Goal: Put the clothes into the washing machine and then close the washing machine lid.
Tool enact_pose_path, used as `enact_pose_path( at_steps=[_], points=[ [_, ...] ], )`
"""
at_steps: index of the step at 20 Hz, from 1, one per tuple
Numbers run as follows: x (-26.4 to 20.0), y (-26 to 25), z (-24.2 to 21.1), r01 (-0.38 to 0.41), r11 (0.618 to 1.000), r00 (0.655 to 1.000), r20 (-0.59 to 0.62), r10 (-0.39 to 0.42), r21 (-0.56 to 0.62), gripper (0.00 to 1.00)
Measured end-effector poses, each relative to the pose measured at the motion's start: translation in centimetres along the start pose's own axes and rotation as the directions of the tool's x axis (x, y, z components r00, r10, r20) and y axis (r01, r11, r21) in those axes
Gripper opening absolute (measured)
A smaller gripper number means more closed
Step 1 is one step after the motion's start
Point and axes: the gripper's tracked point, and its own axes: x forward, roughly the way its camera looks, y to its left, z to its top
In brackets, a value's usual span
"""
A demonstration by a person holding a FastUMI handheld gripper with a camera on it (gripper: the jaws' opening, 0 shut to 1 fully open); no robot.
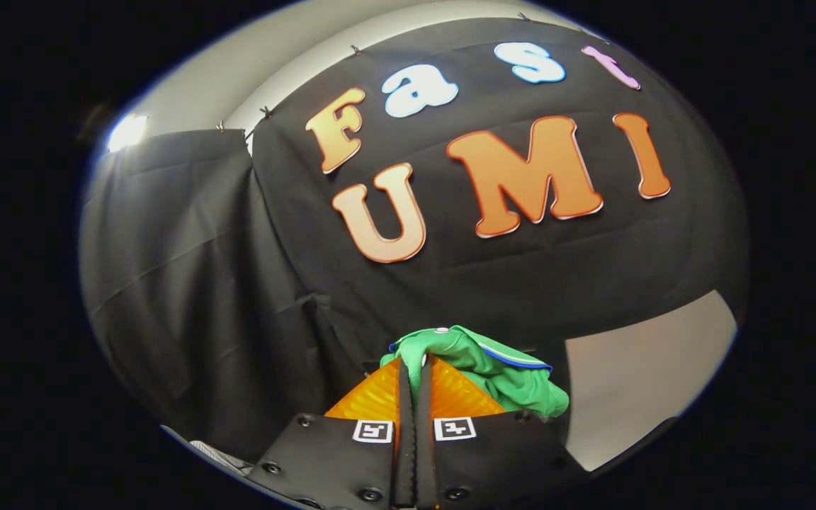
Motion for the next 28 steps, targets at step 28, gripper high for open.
enact_pose_path(
  at_steps=[28],
  points=[
    [1.5, -2.3, -16.4, 0.286, 0.958, 0.781, -0.580, -0.233, 0.001, 0.08]
  ],
)
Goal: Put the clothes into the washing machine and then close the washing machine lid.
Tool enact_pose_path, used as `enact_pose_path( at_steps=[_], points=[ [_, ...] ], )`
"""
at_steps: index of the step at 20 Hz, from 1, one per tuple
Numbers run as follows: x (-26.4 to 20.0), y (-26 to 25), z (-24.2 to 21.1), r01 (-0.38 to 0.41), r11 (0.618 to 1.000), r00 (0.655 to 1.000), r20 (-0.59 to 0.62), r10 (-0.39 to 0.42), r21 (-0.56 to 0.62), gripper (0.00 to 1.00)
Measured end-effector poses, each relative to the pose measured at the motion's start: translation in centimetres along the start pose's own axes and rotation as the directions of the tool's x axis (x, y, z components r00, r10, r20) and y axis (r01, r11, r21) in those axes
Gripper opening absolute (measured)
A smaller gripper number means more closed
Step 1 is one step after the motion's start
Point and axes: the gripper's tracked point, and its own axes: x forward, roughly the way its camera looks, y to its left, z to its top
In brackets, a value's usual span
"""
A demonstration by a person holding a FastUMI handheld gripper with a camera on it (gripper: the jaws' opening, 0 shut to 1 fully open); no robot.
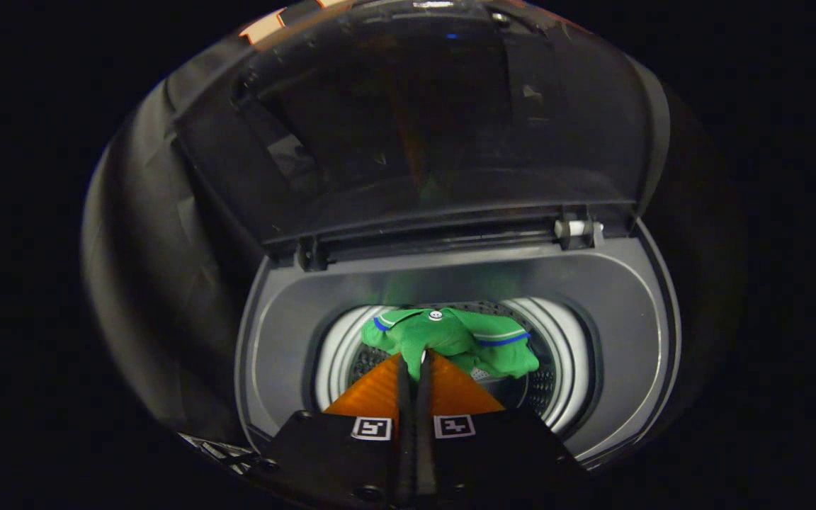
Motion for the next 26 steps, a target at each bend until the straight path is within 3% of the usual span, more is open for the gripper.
enact_pose_path(
  at_steps=[10, 17, 26],
  points=[
    [1.6, -0.7, -2.4, 0.041, 0.999, 0.994, -0.104, -0.039, 0.023, 0.10],
    [-0.4, -1.1, -3.1, 0.042, 0.998, 0.994, -0.106, -0.037, 0.044, 0.98],
    [-8.9, 0.1, -1.4, 0.014, 0.998, 0.999, -0.038, -0.012, 0.060, 0.99]
  ],
)
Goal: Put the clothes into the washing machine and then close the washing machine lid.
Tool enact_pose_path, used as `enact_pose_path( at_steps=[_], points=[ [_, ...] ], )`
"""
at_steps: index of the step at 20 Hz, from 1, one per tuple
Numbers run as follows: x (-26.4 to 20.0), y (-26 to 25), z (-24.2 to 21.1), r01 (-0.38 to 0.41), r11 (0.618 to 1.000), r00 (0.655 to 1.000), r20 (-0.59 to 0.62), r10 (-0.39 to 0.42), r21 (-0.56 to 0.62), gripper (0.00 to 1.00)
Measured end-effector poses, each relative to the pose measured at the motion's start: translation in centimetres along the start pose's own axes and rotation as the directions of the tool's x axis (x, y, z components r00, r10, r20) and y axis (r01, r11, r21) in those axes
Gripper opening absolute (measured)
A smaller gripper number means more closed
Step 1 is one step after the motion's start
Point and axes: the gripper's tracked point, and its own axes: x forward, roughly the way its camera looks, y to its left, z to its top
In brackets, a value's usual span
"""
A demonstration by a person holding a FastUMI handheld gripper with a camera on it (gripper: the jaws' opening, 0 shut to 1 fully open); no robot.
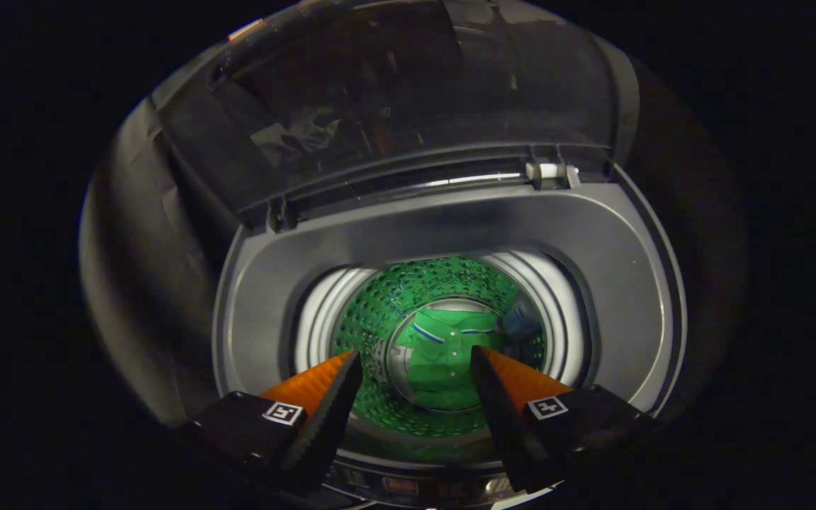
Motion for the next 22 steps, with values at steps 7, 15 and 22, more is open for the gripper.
enact_pose_path(
  at_steps=[7, 15, 22],
  points=[
    [-13.1, 4.5, 8.5, -0.044, 0.998, 0.987, 0.151, 0.050, -0.045, 0.99],
    [-20.5, 8.0, 18.2, -0.023, 0.993, 0.954, 0.295, 0.057, -0.116, 0.99],
    [-23.1, 10.3, 26.8, -0.026, 0.987, 0.906, 0.414, 0.090, -0.157, 0.99]
  ],
)
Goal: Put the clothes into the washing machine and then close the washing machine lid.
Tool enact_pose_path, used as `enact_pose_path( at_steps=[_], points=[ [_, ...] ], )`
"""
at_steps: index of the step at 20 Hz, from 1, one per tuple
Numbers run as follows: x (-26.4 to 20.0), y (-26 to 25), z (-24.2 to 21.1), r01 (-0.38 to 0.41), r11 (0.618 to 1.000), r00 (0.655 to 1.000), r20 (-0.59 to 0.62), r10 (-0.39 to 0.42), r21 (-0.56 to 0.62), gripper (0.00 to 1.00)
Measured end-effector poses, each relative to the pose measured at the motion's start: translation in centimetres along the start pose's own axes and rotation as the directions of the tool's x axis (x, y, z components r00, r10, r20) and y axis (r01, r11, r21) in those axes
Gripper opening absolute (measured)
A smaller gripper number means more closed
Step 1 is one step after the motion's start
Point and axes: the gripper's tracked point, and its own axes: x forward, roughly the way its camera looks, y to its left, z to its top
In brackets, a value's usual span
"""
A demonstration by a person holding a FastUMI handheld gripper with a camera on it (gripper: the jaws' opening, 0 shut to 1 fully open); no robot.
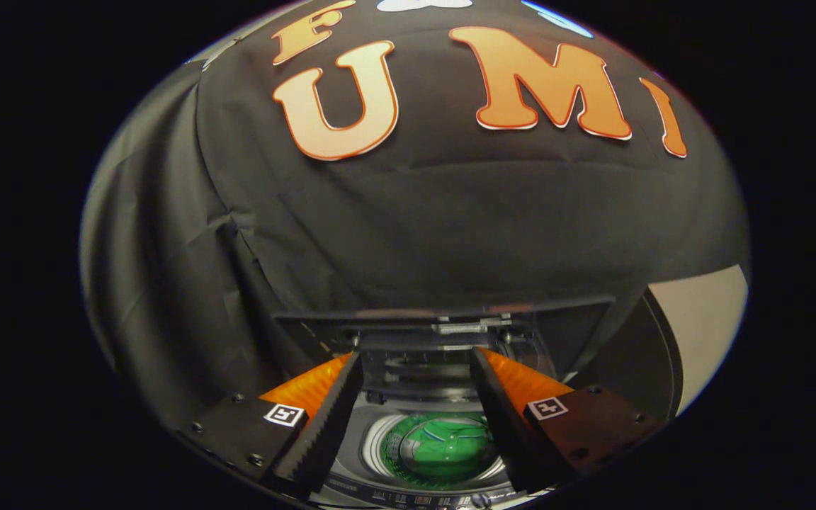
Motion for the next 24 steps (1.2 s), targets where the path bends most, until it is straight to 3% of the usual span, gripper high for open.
enact_pose_path(
  at_steps=[5, 11, 14, 24],
  points=[
    [2.2, -1.1, 3.9, 0.017, 1.000, 0.999, 0.044, -0.017, -0.011, 0.99],
    [6.1, -3.0, 3.4, 0.090, 0.996, 0.996, 0.010, -0.090, -0.019, 0.98],
    [5.8, -3.3, 2.9, 0.153, 0.987, 0.988, 0.011, -0.153, -0.054, 0.98],
    [3.5, -3.2, 1.3, 0.170, 0.983, 0.985, 0.052, -0.167, -0.062, 0.99]
  ],
)
